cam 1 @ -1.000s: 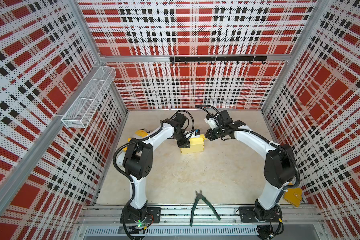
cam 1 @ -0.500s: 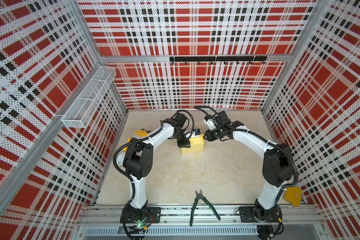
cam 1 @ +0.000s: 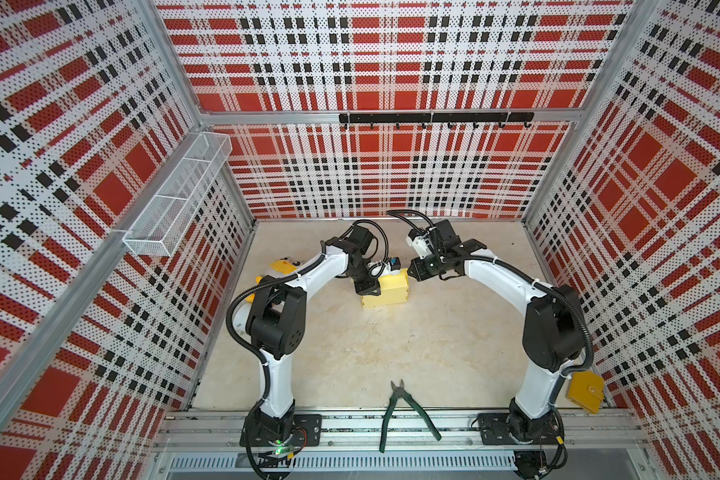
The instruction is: Fold the paper box
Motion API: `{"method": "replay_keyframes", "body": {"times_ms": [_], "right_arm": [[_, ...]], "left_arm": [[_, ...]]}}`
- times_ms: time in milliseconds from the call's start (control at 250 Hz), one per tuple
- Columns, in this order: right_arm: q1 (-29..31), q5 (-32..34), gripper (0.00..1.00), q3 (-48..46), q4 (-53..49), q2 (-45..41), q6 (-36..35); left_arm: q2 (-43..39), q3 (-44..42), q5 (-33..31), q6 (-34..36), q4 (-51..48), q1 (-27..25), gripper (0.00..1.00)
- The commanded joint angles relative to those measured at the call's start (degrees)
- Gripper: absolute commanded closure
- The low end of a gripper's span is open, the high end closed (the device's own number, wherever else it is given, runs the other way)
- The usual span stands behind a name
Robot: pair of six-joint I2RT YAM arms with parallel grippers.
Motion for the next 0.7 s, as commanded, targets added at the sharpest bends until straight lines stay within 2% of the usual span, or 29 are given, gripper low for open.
{"method": "replay_keyframes", "body": {"times_ms": [0,92,188,696], "right_arm": [[0.28,-0.48,0.85,0.80,0.14,0.70,0.03],[0.41,-1.04,0.94,0.57,0.55,0.61,0.83],[0.68,-1.55,0.99,0.82,0.31,0.92,1.46],[2.68,-0.23,0.98,1.12,0.52,1.62,7.56]], "left_arm": [[2.52,0.18,-0.08,-0.35,-1.26,-0.53,0.57],[2.52,0.23,-0.09,-0.55,-1.26,-0.50,0.57],[2.59,0.32,-0.13,-0.67,-1.26,-0.51,0.57],[2.65,0.23,-0.52,-1.15,-1.26,-0.58,0.57]]}}
